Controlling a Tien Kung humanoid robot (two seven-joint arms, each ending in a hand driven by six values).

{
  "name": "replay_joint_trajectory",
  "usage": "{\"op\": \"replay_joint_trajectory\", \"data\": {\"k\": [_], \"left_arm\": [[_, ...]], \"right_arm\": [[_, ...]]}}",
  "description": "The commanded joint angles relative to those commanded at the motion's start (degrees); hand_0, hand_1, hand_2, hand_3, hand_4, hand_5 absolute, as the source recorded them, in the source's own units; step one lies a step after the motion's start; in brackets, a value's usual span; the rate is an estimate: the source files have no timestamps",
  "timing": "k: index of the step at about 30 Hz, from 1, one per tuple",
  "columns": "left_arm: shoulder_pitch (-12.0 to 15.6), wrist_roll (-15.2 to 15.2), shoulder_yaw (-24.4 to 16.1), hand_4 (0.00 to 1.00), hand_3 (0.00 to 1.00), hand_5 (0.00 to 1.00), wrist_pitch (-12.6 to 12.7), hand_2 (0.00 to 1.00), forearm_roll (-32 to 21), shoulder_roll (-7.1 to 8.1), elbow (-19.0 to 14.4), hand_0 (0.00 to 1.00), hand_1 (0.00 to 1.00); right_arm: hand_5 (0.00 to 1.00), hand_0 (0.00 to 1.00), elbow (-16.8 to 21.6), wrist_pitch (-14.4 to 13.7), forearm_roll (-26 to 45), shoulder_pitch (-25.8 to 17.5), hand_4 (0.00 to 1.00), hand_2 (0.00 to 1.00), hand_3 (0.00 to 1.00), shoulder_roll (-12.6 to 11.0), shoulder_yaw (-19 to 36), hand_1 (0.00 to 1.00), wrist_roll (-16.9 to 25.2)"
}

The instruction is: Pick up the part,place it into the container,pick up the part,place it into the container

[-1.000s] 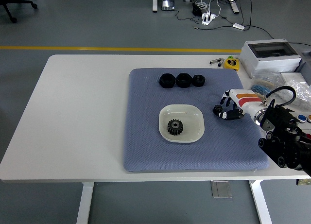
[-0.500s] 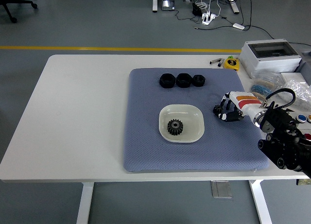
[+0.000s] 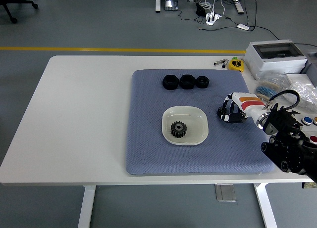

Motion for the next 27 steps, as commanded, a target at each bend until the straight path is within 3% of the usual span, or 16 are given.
{"op": "replay_joint_trajectory", "data": {"k": [12,13,18,19,24,25,27], "left_arm": [[-0.02,0.05,-0.05,0.690,0.664,0.679,-0.02,0.754,0.14,-0.03,-0.02,0.709,0.723],[-0.01,0.05,-0.09,0.691,0.664,0.680,-0.02,0.754,0.18,-0.04,-0.01,0.709,0.723],[0.07,0.10,-0.18,0.691,0.664,0.680,0.00,0.754,0.34,-0.07,-0.01,0.709,0.723],[0.09,0.12,-0.21,0.690,0.663,0.679,0.01,0.754,0.39,-0.07,-0.01,0.708,0.723],[0.20,0.16,-0.33,0.690,0.663,0.679,-0.01,0.754,0.57,-0.06,-0.02,0.708,0.723],[0.22,0.17,-0.37,0.691,0.663,0.680,0.00,0.754,0.62,-0.06,-0.02,0.708,0.723],[0.30,0.19,-0.43,0.691,0.663,0.680,-0.02,0.754,0.70,-0.04,-0.03,0.708,0.723]], "right_arm": [[0.504,0.009,0.13,-1.24,0.50,-0.48,0.730,0.311,0.500,0.26,-0.67,0.155,0.75],[0.450,0.002,0.17,-1.42,0.37,-0.51,0.734,0.265,0.445,0.25,-0.70,0.126,0.78],[0.450,0.002,0.16,-1.88,0.03,-0.64,0.734,0.265,0.445,0.28,-1.00,0.126,0.77],[0.460,0.002,0.14,-1.97,-0.09,-0.68,0.706,0.199,0.346,0.29,-1.11,0.072,0.70],[0.460,0.002,0.11,-2.09,-0.70,-0.86,0.706,0.199,0.346,0.27,-1.48,0.072,0.48],[0.466,0.002,0.12,-2.07,-0.77,-0.89,0.696,0.160,0.292,0.26,-1.52,0.041,0.48],[0.466,0.002,0.18,-1.97,-0.97,-0.95,0.696,0.160,0.292,0.25,-1.61,0.041,0.55]]}}
